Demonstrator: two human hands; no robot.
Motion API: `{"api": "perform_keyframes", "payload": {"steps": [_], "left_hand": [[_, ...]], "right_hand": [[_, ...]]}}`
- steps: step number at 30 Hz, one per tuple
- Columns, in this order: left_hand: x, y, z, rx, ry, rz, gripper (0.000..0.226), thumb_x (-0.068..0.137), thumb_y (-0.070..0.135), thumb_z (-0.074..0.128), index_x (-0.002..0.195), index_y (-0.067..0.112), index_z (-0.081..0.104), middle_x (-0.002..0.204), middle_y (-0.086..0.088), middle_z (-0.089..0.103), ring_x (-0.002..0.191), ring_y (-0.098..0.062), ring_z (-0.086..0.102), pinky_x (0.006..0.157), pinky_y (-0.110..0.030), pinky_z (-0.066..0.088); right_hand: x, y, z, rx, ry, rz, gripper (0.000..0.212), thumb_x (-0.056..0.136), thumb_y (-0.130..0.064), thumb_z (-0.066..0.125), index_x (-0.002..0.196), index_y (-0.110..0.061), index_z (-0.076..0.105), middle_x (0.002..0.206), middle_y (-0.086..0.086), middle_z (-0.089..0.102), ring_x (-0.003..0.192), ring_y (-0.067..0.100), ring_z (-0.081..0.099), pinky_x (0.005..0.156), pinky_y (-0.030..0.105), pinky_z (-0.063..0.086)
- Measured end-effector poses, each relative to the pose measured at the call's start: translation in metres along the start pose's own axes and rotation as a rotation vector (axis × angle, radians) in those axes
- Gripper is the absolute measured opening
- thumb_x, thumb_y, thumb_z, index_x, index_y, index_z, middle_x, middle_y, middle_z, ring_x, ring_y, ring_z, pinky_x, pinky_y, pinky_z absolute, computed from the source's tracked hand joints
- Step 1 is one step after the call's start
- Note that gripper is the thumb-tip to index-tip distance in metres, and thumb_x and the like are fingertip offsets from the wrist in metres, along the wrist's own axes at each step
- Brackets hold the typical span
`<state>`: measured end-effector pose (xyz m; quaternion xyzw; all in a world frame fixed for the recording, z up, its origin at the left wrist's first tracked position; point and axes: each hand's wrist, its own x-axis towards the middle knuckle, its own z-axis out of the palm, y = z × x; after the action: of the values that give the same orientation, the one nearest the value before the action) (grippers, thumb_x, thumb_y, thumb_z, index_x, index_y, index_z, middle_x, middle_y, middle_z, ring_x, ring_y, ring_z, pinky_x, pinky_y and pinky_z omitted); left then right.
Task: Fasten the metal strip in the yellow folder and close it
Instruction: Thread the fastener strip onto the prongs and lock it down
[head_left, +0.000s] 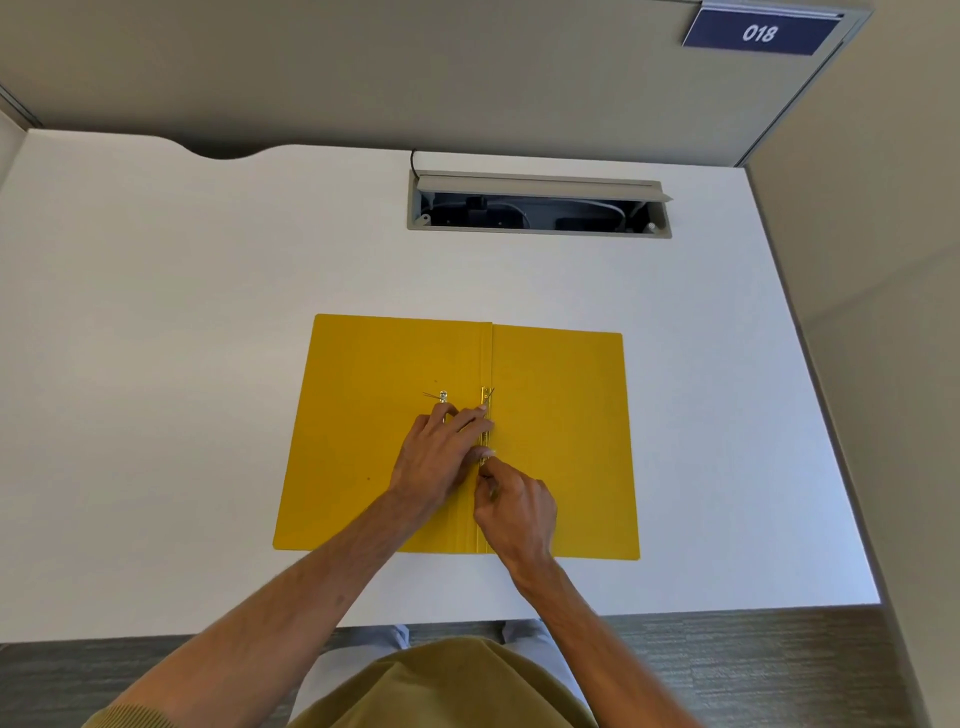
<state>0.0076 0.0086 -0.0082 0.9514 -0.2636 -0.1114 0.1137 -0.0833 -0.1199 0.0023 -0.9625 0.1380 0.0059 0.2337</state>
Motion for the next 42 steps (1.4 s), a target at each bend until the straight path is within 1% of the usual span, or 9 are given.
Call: {"api": "perform_keyframes", "payload": {"steps": [7, 11, 15, 19, 25, 28, 32, 37, 42], "left_hand": [[-0.006, -0.004, 0.003, -0.035, 0.081, 0.024, 0.036, 0.116, 0.039, 0.044, 0.148, 0.033, 0.061, 0.16, 0.014, 0.056, 0.139, -0.024, 0.053, 0.103, -0.042, 0.049], [-0.007, -0.003, 0.003, -0.037, 0.086, 0.026, 0.036, 0.116, 0.038, 0.045, 0.149, 0.033, 0.061, 0.16, 0.015, 0.056, 0.138, -0.023, 0.053, 0.103, -0.041, 0.049], [-0.005, -0.002, 0.003, -0.054, 0.098, 0.017, 0.035, 0.115, 0.037, 0.048, 0.146, 0.032, 0.064, 0.157, 0.013, 0.06, 0.135, -0.024, 0.055, 0.102, -0.042, 0.05], [-0.004, 0.001, 0.003, -0.055, 0.08, 0.014, 0.035, 0.116, 0.038, 0.044, 0.146, 0.031, 0.061, 0.154, 0.011, 0.061, 0.137, -0.023, 0.053, 0.106, -0.042, 0.048], [-0.003, 0.004, 0.008, -0.002, 0.096, -0.006, 0.041, 0.117, 0.037, 0.043, 0.154, 0.023, 0.054, 0.147, 0.003, 0.067, 0.139, -0.026, 0.057, 0.108, -0.043, 0.05], [-0.005, 0.004, 0.01, 0.021, 0.108, -0.006, 0.047, 0.116, 0.037, 0.047, 0.159, 0.02, 0.05, 0.15, 0.001, 0.066, 0.139, -0.026, 0.059, 0.108, -0.044, 0.052], [-0.009, 0.003, 0.012, 0.049, 0.091, 0.016, 0.054, 0.114, 0.046, 0.047, 0.163, 0.024, 0.046, 0.162, 0.003, 0.056, 0.143, -0.027, 0.056, 0.111, -0.045, 0.052], [-0.007, 0.007, 0.011, 0.048, 0.029, -0.002, 0.056, 0.114, 0.053, 0.036, 0.164, 0.028, 0.043, 0.169, 0.007, 0.046, 0.147, -0.026, 0.05, 0.113, -0.045, 0.047], [-0.004, 0.005, 0.009, 0.086, 0.048, 0.035, 0.051, 0.116, 0.047, 0.037, 0.16, 0.024, 0.048, 0.176, 0.006, 0.035, 0.139, -0.026, 0.054, 0.105, -0.045, 0.051]], "right_hand": [[-0.012, 0.015, 0.004, -0.049, 0.006, -0.045, 0.005, 0.093, -0.015, 0.065, 0.095, -0.02, 0.066, 0.077, -0.002, 0.071, 0.075, 0.022, 0.061, 0.058, 0.037, 0.047], [-0.015, 0.018, 0.005, -0.018, -0.026, -0.053, 0.002, 0.094, -0.024, 0.063, 0.093, -0.024, 0.062, 0.076, -0.007, 0.069, 0.075, 0.018, 0.062, 0.06, 0.036, 0.049], [-0.011, 0.024, -0.002, 0.026, -0.004, -0.033, 0.016, 0.096, -0.046, 0.061, 0.087, -0.032, 0.059, 0.069, -0.013, 0.063, 0.069, 0.008, 0.06, 0.061, 0.031, 0.049], [0.012, 0.032, -0.013, 0.121, 0.048, 0.023, 0.003, 0.099, -0.034, 0.061, 0.098, -0.034, 0.063, 0.092, -0.017, 0.073, 0.07, 0.006, 0.063, 0.053, 0.025, 0.048], [0.072, 0.019, -0.026, 0.238, 0.021, 0.005, 0.015, 0.104, -0.028, 0.066, 0.119, -0.03, 0.069, 0.124, -0.016, 0.071, 0.08, 0.008, 0.07, 0.056, 0.027, 0.056], [0.094, 0.006, -0.028, 0.275, -0.029, 0.007, 0.019, 0.103, -0.031, 0.068, 0.121, -0.029, 0.07, 0.12, -0.015, 0.073, 0.081, 0.009, 0.071, 0.061, 0.034, 0.061], [0.109, -0.001, -0.023, 0.269, -0.061, 0.046, 0.008, 0.101, -0.031, 0.069, 0.108, -0.029, 0.073, 0.111, -0.013, 0.076, 0.084, 0.011, 0.071, 0.063, 0.032, 0.056], [0.118, 0.002, -0.021, 0.307, -0.027, 0.207, 0.008, 0.099, -0.028, 0.069, 0.099, -0.024, 0.076, 0.098, -0.009, 0.08, 0.089, 0.015, 0.074, 0.067, 0.039, 0.061], [0.132, -0.004, -0.021, 0.317, -0.076, 0.345, 0.01, 0.094, -0.026, 0.07, 0.092, -0.022, 0.08, 0.089, -0.005, 0.08, 0.085, 0.02, 0.075, 0.061, 0.029, 0.049]]}}
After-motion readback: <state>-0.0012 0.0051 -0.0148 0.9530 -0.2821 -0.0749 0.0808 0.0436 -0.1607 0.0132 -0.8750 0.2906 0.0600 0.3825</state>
